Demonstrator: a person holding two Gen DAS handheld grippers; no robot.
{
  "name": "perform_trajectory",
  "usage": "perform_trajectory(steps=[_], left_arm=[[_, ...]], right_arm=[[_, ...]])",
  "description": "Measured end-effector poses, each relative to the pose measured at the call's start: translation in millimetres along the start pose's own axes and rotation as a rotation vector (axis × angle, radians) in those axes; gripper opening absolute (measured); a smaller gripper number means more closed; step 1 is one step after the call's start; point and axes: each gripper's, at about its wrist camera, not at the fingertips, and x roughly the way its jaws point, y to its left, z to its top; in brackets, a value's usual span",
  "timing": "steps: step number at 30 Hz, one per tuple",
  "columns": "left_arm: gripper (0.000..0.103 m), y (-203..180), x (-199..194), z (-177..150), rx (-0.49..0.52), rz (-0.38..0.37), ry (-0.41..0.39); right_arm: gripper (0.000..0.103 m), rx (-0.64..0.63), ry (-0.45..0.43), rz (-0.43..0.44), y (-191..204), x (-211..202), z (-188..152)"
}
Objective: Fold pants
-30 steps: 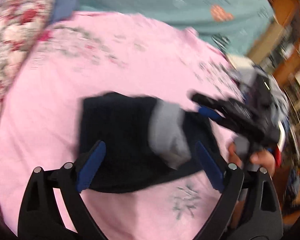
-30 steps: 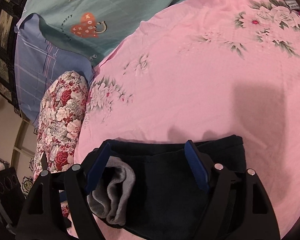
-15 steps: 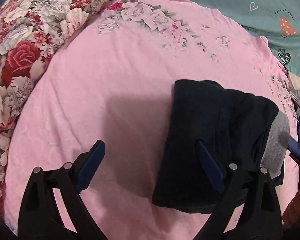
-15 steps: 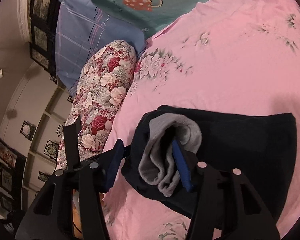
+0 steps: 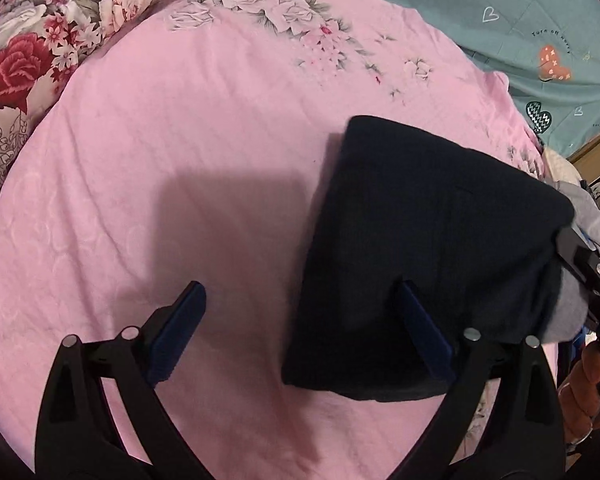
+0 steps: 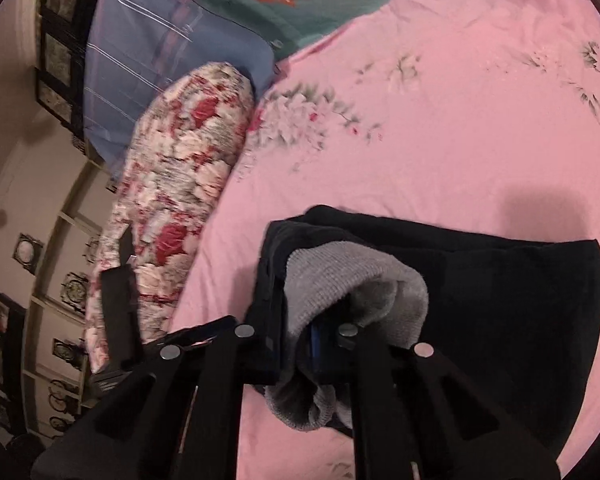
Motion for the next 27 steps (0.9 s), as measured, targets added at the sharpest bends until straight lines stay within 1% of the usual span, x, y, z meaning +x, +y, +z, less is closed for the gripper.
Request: perform_trajectory(steps=[1, 2, 3, 4, 5, 6, 8, 9, 11, 13, 16, 18, 19, 20, 21, 22, 23, 25, 27], left_arm=[[0.098, -2.3, 2.7, 0.0, 0.010, 0.004, 0.004], [0.098, -6.3, 9.1, -1.7, 0.028, 0.029, 0.017], [0.099, -10.1, 14.6, -3.7, 0.042, 0.048, 0.026], [0.100, -13.4, 16.6, -5.7, 0.056, 0.061, 0.019], [0.100, -18.3, 18.0, -7.8, 0.078, 0.079, 0.011], [0.100, -20.4, 17.3, -8.6, 0.087, 0.086, 0.004], [0.100, -19.9, 16.9, -8.4, 0.085, 0.081, 0.007], [0.100, -17.9, 17.6, -7.6, 0.073, 0.073, 0.015], [0.100, -16.6, 17.1, -7.1, 0.064, 0.068, 0.017], [0.100, -17.9, 17.0, -7.5, 0.066, 0.074, 0.016], [0.100, -16.4, 16.3, -7.7, 0.057, 0.074, 0.021], [0.100, -14.6, 14.4, -8.1, 0.051, 0.065, 0.028], [0.100, -13.3, 13.2, -8.1, 0.049, 0.064, 0.030], [0.099, -12.2, 11.1, -7.5, 0.045, 0.064, 0.031], [0.099, -11.5, 8.2, -6.6, 0.040, 0.060, 0.031], [0.099, -11.3, 4.2, -6.0, 0.034, 0.050, 0.026], [0.099, -12.1, -0.9, -5.2, 0.029, 0.038, 0.017], [0.099, -16.9, -12.8, -3.1, 0.031, 0.014, -0.002], [0.099, -27.6, -28.2, -0.4, 0.052, -0.030, -0.039]], right_arm=[[0.011, 0.016, -0.009, 0.036, -1.0, -7.9, -1.4], [0.011, 0.044, -0.008, 0.049, -6.8, -12.6, -3.1], [0.013, 0.070, 0.004, 0.018, -15.4, -11.8, -4.4], [0.023, 0.077, 0.027, -0.073, -24.4, -7.1, -6.0], [0.044, 0.073, 0.052, -0.209, -32.2, -1.5, -8.4], [0.053, 0.078, 0.065, -0.278, -38.5, 0.3, -12.2], [0.058, 0.076, 0.042, -0.227, -37.6, -10.3, -18.3], [0.059, 0.052, 0.030, -0.224, -33.1, -17.4, -20.9], [0.067, 0.021, 0.006, -0.244, -27.1, -29.3, -27.0], [0.069, 0.015, 0.018, -0.230, -24.9, -30.5, -33.2], [0.069, 0.015, 0.098, -0.251, -24.8, -9.1, -40.9], [0.069, 0.049, 0.080, -0.248, -25.9, -2.4, -43.8], [0.055, 0.046, 0.073, -0.229, -23.2, -0.2, -43.1], [0.031, 0.041, 0.080, -0.207, -19.6, 1.7, -42.5], [0.028, 0.040, 0.085, -0.195, -14.9, 4.2, -41.8], [0.021, 0.017, 0.075, -0.218, -7.8, 4.1, -40.7], [0.017, -0.015, 0.061, -0.226, 0.6, 0.9, -39.6], [0.015, -0.028, 0.013, -0.159, 11.3, -16.8, -35.1], [0.015, -0.064, -0.062, -0.107, 20.2, -48.2, -30.2]])
